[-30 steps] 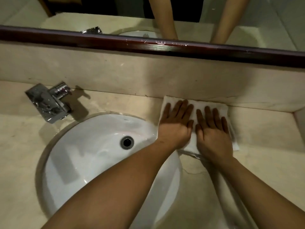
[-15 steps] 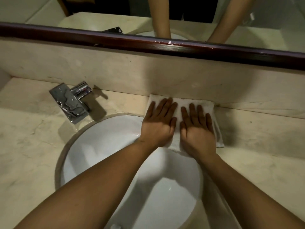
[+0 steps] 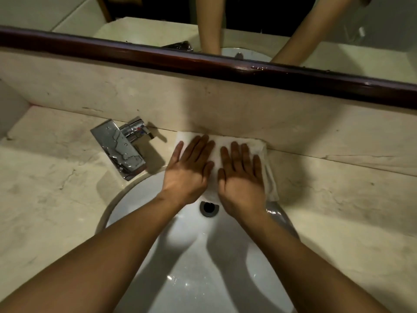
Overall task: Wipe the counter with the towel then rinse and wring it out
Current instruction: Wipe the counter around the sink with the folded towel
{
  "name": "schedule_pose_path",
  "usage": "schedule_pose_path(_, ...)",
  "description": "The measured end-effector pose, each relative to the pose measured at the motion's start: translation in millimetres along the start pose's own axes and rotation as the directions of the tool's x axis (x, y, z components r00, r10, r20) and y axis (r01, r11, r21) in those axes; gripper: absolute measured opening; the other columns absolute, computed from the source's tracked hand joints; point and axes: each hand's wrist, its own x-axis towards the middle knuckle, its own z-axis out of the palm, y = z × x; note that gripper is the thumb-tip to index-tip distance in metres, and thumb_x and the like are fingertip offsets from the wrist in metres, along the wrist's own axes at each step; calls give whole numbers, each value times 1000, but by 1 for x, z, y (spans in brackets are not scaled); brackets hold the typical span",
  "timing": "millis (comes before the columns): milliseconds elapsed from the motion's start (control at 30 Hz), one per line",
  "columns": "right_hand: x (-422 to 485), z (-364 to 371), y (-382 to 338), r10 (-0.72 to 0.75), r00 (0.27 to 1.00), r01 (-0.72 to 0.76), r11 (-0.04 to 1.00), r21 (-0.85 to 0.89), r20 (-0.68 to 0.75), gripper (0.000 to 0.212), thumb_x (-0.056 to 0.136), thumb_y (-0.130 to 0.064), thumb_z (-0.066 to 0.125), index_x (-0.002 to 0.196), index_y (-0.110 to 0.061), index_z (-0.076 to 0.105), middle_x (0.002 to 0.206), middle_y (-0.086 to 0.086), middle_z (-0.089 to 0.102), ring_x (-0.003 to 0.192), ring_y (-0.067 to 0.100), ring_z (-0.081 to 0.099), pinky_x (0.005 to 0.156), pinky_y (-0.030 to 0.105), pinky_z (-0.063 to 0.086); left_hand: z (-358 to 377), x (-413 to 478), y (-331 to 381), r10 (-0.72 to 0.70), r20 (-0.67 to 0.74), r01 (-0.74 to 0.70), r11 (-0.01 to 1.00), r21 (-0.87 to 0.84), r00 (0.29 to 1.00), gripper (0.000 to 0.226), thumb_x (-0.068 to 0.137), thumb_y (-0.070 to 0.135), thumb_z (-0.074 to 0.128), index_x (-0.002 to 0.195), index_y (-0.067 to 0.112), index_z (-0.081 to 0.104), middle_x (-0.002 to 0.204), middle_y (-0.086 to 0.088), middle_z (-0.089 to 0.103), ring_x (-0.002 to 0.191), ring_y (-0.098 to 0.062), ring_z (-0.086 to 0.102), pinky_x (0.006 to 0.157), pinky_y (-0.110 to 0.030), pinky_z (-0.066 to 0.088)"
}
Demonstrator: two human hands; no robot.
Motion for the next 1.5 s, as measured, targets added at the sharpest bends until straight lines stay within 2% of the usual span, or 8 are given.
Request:
schedule_pose_path(200, 3, 1, -2, 5, 1000, -4, 999, 38, -26, 62, 104, -40, 22, 163, -24, 33, 172, 3, 25, 161, 23, 15, 129, 47, 1, -5, 3, 6, -45, 74, 45, 999, 0, 996, 59, 106, 40, 28, 159, 16, 40, 166, -5, 39, 155, -20, 32, 127, -52, 21)
schedule_pose_path(400, -1, 1, 6, 47, 996, -46, 999, 14, -75, 56, 107, -37, 30, 161, -24, 37, 170, -1, 32, 160, 20, 21, 129, 52, 18, -2, 3, 24, -57, 86, 51, 997, 66, 995, 60, 108, 38, 26, 160, 11, 37, 165, -11, 40, 156, -25, 30, 126, -57, 19)
schedule_pose_path(667, -18, -21, 54, 123, 992, -123, 992, -39, -12, 60, 108, -41, 15, 164, -24, 29, 173, -2, 24, 162, 18, 9, 130, 48, 0, 4, 17, 87, -52, 209, 57, 998, -17, 976, 68, 105, 45, 13, 162, 12, 29, 170, -8, 28, 159, -25, 21, 128, -58, 11)
schedule_pose_path(800, -32, -37, 91, 161, 987, -161, 987, -17, -18, 59, 108, -41, 18, 163, -25, 34, 172, -3, 27, 162, 17, 12, 131, 50, 5, 7, 22, 127, -15, 277, 28, 999, -42, 961, 70, 104, 48, 4, 165, 15, 14, 174, -4, 13, 162, -22, 6, 128, -57, 2)
schedule_pose_path(967, -45, -50, 129, 141, 988, -144, 988, -46, -60, 56, 108, -41, 22, 160, -29, 40, 169, -6, 33, 160, 15, 19, 128, 56, 11, 12, 28, 159, 4, 262, 12, 998, -61, 965, 69, 105, 43, 15, 163, 8, 26, 171, -10, 25, 160, -27, 19, 127, -59, 7)
schedule_pose_path(1100, -54, -56, 149, 136, 987, -142, 988, -65, -89, 52, 109, -39, 28, 158, -30, 43, 168, -7, 36, 159, 15, 24, 127, 58, 13, 9, 31, 183, 16, 301, 0, 999, -54, 953, 70, 104, 42, 12, 163, 7, 23, 172, -11, 21, 160, -28, 17, 127, -59, 4)
schedule_pose_path(1267, -75, -72, 191, 176, 982, -182, 978, -100, -70, 51, 110, -39, 30, 159, -31, 42, 168, -7, 36, 159, 16, 24, 127, 59, 12, 7, 39, 234, 57, 383, -33, 997, -68, 922, 72, 101, 43, 3, 165, 10, 8, 175, -7, 10, 162, -24, 2, 127, -57, -5)
schedule_pose_path(1500, -97, -102, 251, 250, 968, -248, 955, -165, -9, 57, 106, -42, 24, 160, -29, 40, 170, -6, 33, 159, 17, 22, 128, 58, 12, 12, 51, 306, 133, 431, -85, 988, -129, 893, 68, 108, 45, 12, 164, 11, -7, 175, -7, -8, 161, -22, -13, 127, -57, -9)
